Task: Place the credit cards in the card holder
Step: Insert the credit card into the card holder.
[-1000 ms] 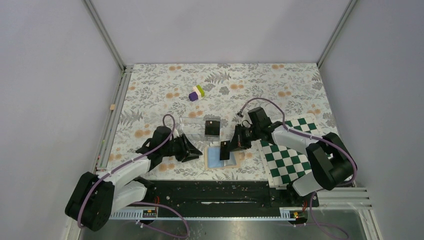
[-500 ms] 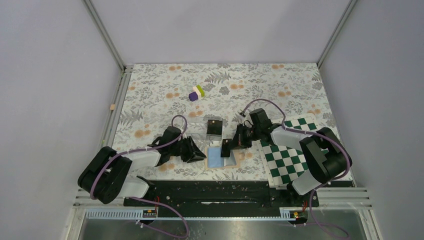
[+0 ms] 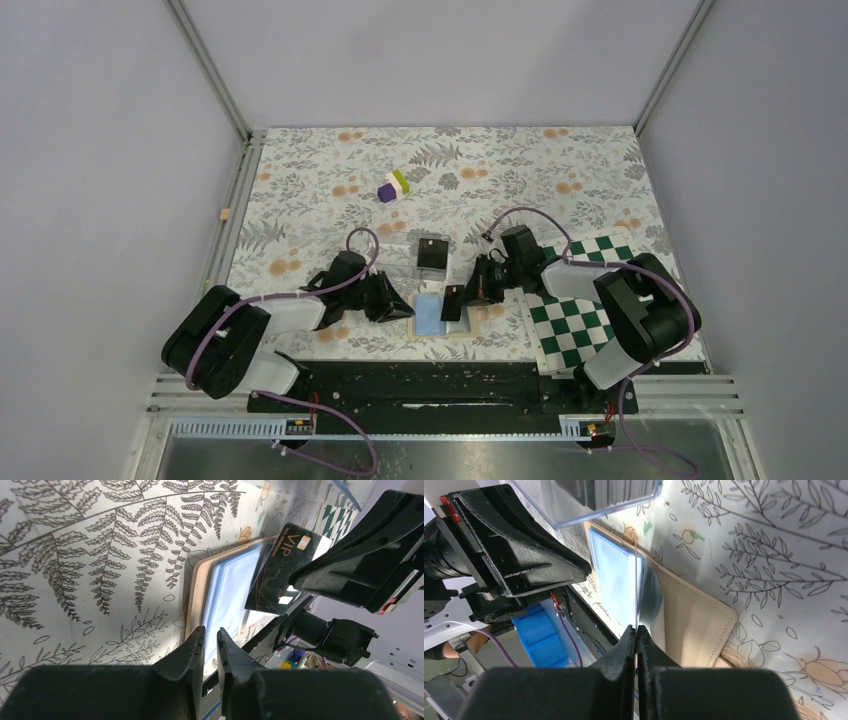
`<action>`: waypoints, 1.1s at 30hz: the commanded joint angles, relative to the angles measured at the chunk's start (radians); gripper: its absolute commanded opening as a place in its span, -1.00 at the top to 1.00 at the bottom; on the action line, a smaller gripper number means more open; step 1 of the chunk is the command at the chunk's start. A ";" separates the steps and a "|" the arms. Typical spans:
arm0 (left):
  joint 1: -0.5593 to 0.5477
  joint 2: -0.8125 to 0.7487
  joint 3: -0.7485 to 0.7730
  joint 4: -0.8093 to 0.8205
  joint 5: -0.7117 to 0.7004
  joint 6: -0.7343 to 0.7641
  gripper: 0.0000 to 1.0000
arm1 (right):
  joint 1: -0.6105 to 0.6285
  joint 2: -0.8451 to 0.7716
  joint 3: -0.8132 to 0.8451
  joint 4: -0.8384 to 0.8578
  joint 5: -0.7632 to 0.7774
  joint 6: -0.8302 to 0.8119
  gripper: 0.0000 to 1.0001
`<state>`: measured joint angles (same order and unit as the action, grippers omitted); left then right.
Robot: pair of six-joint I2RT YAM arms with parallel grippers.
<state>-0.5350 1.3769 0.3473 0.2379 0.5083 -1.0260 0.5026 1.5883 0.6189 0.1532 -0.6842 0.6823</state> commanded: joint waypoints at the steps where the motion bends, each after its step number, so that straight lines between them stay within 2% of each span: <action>1: -0.021 0.012 0.004 0.007 -0.005 -0.022 0.72 | -0.005 0.011 -0.047 0.131 -0.056 0.087 1.00; 14: -0.045 0.017 -0.028 0.026 -0.023 -0.067 0.99 | -0.006 0.040 -0.070 0.220 -0.073 0.149 1.00; 19: -0.049 -0.003 -0.047 0.027 -0.038 -0.081 1.00 | -0.005 0.054 -0.070 0.216 -0.053 0.140 1.00; 26: -0.049 -0.020 -0.048 0.015 -0.039 -0.084 1.00 | -0.004 0.085 -0.095 0.302 -0.065 0.193 1.00; 27: -0.048 -0.027 -0.041 -0.003 -0.039 -0.076 0.96 | -0.004 0.085 -0.098 0.298 -0.060 0.193 1.00; 29: -0.048 -0.065 -0.011 -0.098 -0.074 -0.042 0.74 | -0.005 0.086 -0.100 0.287 -0.051 0.187 1.00; 33: -0.049 -0.147 0.063 -0.345 -0.183 0.041 0.42 | -0.005 0.076 -0.096 0.248 -0.032 0.164 1.00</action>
<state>-0.5819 1.3029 0.3408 0.1448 0.4385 -1.0508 0.5018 1.6672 0.5247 0.4095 -0.7441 0.8677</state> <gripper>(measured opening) 0.244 0.021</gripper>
